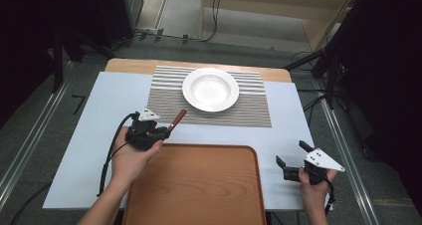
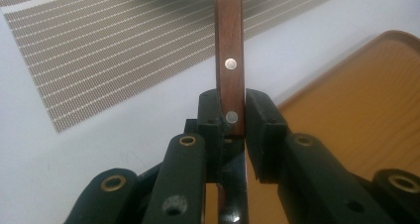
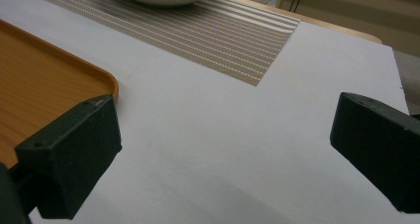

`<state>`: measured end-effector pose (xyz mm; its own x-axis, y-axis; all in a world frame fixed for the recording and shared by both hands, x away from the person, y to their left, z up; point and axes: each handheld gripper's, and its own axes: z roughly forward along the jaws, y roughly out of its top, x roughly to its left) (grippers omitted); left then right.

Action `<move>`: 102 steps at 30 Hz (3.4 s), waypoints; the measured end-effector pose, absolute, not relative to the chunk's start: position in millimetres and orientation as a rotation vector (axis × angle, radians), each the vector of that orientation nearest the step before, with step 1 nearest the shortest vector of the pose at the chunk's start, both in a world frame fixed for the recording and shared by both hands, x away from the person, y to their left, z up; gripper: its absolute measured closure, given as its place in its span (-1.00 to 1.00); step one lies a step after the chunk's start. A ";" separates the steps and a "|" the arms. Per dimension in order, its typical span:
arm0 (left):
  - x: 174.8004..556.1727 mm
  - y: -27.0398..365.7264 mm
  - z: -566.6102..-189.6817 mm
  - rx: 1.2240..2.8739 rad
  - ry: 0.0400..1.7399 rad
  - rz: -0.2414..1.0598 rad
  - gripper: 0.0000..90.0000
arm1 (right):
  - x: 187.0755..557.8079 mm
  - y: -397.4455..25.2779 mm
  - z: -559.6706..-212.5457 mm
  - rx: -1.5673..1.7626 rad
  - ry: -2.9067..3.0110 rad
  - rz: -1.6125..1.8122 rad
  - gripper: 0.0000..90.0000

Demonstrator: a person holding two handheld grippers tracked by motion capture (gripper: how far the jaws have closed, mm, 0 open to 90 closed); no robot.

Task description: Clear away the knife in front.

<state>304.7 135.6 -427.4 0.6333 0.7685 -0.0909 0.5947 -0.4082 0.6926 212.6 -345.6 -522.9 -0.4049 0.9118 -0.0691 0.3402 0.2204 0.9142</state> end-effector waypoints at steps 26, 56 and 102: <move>251.2 151.6 -456.1 2.115 1.126 0.278 0.70 | 211.9 -346.1 -522.8 1.152 1.866 1.175 -1.00; 209.6 170.2 -482.8 2.092 1.217 0.261 0.70 | 212.1 -345.5 -523.0 1.151 1.867 1.168 -1.00; 217.7 145.9 -491.8 2.209 1.124 0.346 0.99 | 212.1 -345.2 -523.0 1.155 1.870 1.163 -1.00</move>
<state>217.7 145.9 -491.8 0.6017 0.7973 -0.0475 0.6324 -0.4392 0.6381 212.1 -345.2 -523.0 -0.4059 0.9114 -0.0684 0.3416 0.2207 0.9136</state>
